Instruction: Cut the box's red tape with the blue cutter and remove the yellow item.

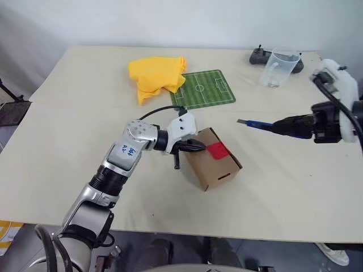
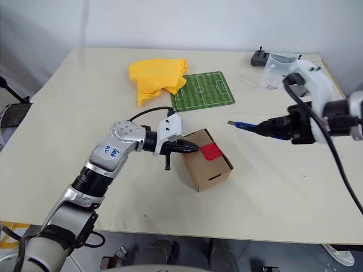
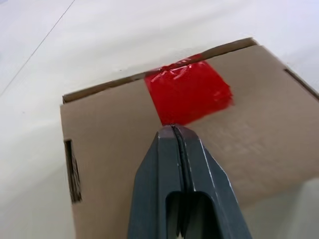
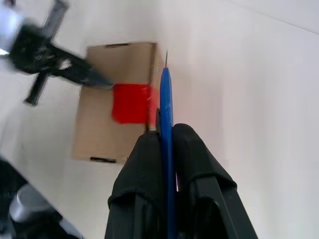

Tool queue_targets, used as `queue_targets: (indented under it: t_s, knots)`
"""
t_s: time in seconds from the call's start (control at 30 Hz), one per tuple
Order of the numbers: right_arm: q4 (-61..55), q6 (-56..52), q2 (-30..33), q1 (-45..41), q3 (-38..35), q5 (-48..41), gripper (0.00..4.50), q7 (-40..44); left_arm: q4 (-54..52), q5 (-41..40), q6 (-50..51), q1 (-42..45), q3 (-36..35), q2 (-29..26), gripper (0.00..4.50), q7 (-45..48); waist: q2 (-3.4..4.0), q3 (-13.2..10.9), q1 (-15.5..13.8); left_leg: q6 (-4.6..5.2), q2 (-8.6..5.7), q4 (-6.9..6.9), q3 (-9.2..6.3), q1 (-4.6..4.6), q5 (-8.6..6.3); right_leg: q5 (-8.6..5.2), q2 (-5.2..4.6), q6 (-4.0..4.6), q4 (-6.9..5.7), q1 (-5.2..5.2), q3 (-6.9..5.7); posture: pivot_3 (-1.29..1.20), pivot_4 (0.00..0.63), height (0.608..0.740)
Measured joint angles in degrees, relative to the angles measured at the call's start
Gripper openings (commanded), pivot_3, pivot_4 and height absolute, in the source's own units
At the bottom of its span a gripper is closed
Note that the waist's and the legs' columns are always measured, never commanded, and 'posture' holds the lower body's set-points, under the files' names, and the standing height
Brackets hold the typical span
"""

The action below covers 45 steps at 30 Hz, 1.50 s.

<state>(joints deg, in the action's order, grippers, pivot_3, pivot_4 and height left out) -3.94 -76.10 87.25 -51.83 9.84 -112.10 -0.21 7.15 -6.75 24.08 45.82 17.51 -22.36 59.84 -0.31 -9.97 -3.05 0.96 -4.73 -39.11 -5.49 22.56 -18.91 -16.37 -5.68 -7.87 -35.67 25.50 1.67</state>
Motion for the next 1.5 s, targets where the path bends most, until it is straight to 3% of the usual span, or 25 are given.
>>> queue_targets:
  t_s: [0.07, 0.1, 0.17, 0.2, 0.27, 0.37, 0.53, 0.7, 0.9, 0.93, 0.97, 1.03, 1.13, 1.27, 1.4, 1.5]
  knots:
    - [-1.75, 2.0, -1.84, 16.86, -14.77, 1.51, 0.09, -1.98, 0.14, -2.12, -1.22, -0.82, -1.76, -0.31, 0.0, 1.39, -0.09, -0.01, -0.05, 0.01, 0.05, -0.04, -0.03, 0.05, -0.01, 0.0, 0.02, -0.01, 0.01, -0.03, -0.03, 0.0, 0.15, 0.74]
    - [-3.67, 3.34, -5.94, 25.19, -23.62, 5.61, 0.09, -1.87, 0.19, -3.35, -1.83, -1.44, -3.15, -0.51, 0.0, 1.99, -0.26, 0.06, -0.13, 0.01, 0.08, -0.05, -0.02, 0.1, -0.01, 0.01, 0.04, -0.01, -0.02, -0.03, -0.03, 0.0, 0.15, 0.74]
    - [-8.71, 7.95, -15.72, 41.09, -37.18, 18.19, 0.09, 1.44, 0.1, -6.16, -3.17, -2.31, -6.23, -1.55, 0.0, 3.37, -0.3, 0.09, -0.4, 0.04, 0.0, -0.11, 0.01, 0.12, 0.0, 0.01, 0.09, -0.02, -0.21, 0.07, -0.12, 0.0, 0.15, 0.74]
    - [-10.22, 11.3, -19.33, 46.88, -40.58, 24.89, 0.09, 4.13, 0.04, -7.32, -3.44, -2.7, -7.77, -2.42, 0.0, 3.99, -0.26, 0.08, -0.52, 0.05, -0.03, -0.19, 0.03, 0.1, -0.01, 0.01, 0.13, -0.02, -0.28, 0.09, -0.12, 0.0, 0.15, 0.74]
    - [-11.29, 17.69, -22.98, 54.24, -43.06, 36.85, 0.09, 9.17, 0.11, -9.07, -3.56, -3.58, -10.76, -4.21, 0.0, 4.72, 0.01, 0.1, -0.3, 0.23, -0.32, -0.13, 0.25, 0.05, 0.1, 0.08, 0.12, -0.18, -0.32, 0.14, 0.09, 0.0, 0.15, 0.74]
    - [-10.81, 29.51, -29.84, 55.06, -43.88, 49.15, 0.09, 14.6, -0.1, -11.25, -4.17, -4.94, -12.76, -6.4, 0.0, 7.02, -0.01, 0.12, 0.86, 0.42, -0.45, -0.07, 0.64, -0.4, 0.23, 0.25, 0.06, -0.49, -0.22, -0.2, 0.48, 0.0, 0.15, 0.74]
    - [-0.87, 45.73, -36.74, 57.28, -36.8, 67.24, 0.09, 23.7, -0.19, -12.93, -4.96, -11.84, -15.6, -8.81, 0.0, 7.97, -0.03, 0.1, 1.93, 0.47, -0.44, 0.17, 0.77, -1.32, 0.24, 0.26, 0.09, -0.52, 0.03, -0.99, 0.67, 0.0, 0.15, 0.74]
    - [4.44, 46.86, -38.86, 56.07, -36.28, 69.65, 1.73, 30.26, -0.67, -13.05, -6.26, -17.39, -16.94, -9.46, 0.0, 5.98, 0.1, 0.1, 2.02, 0.46, -0.4, 0.21, 0.85, -1.34, 0.24, 0.26, 0.08, -0.5, 0.0, -0.91, 0.82, 0.0, 0.15, 0.74]
    - [2.94, 53.63, -36.33, 58.45, -40.67, 73.78, 3.83, 40.35, -4.62, -13.29, -6.07, -22.51, -17.76, -10.27, 0.0, 3.28, 0.13, 0.1, 1.62, 0.46, -0.4, 0.28, 0.85, -1.34, 0.21, 0.25, 0.08, -0.5, 0.07, -0.91, 0.83, 0.0, 0.15, 0.74]
    - [1.65, 54.02, -35.49, 59.16, -41.89, 73.73, 4.14, 42.77, -4.91, -13.3, -5.69, -23.11, -18.12, -10.45, 0.0, 2.93, 0.13, 0.09, 1.64, 0.46, -0.4, 0.28, 0.85, -1.34, 0.2, 0.25, 0.08, -0.5, 0.08, -0.92, 0.83, 0.0, 0.15, 0.74]
    - [-0.16, 54.18, -34.39, 59.75, -42.83, 73.14, 4.14, 45.89, -5.39, -13.31, -5.26, -23.81, -18.39, -10.79, 0.0, 2.54, 0.13, 0.09, 1.67, 0.46, -0.39, 0.27, 0.86, -1.34, 0.2, 0.25, 0.09, -0.5, 0.09, -0.93, 0.83, 0.0, 0.15, 0.74]
    - [-4.38, 53.4, -32.59, 59.99, -42.34, 72.19, 3.91, 50.38, -6.56, -13.3, -4.49, -24.77, -18.59, -11.42, 0.0, 1.61, 0.11, 0.09, 1.79, 0.43, -0.31, 0.26, 0.85, -1.38, 0.16, 0.25, 0.08, -0.5, 0.11, -0.97, 0.84, 0.0, 0.15, 0.74]
    - [-8.72, 53.28, -32.84, 57.3, -35.47, 74.72, 2.98, 51.66, -7.35, -12.79, -3.92, -25.23, -18.09, -10.32, 0.0, -0.93, 0.02, 0.15, 1.94, 0.35, -0.16, 0.23, 0.87, -1.46, 0.08, 0.24, 0.07, -0.47, 0.11, -1.0, 0.85, 0.0, 0.15, 0.74]
    - [-8.77, 56.46, -39.12, 52.11, -22.47, 83.7, 1.5, 48.51, -7.86, -11.05, -2.23, -25.53, -14.92, -7.27, 0.0, -5.19, 0.0, 0.15, 1.68, 0.31, -0.16, 0.2, 0.89, -1.33, 0.07, 0.22, 0.07, -0.44, 0.09, -0.88, 0.83, 0.0, 0.15, 0.74]
    - [-1.19, 64.2, -45.56, 44.54, -13.66, 95.54, 0.02, 43.47, -7.9, -8.98, 0.34, -24.46, -12.27, -4.86, 0.0, -9.35, 0.0, 0.15, 1.66, 0.35, -0.36, 0.13, 0.9, -1.33, 0.1, 0.23, 0.12, -0.45, 0.03, -0.88, 0.82, 0.0, 0.15, 0.74]
    - [2.07, 66.33, -49.92, 41.04, -10.54, 98.06, 0.02, 42.39, -7.1, -8.47, 1.29, -22.95, -10.85, -2.8, 0.0, -11.26, 0.0, 0.15, 1.63, 0.34, -0.35, 0.14, 0.86, -1.32, 0.1, 0.22, 0.13, -0.44, 0.01, -0.86, 0.79, 0.0, 0.15, 0.74]
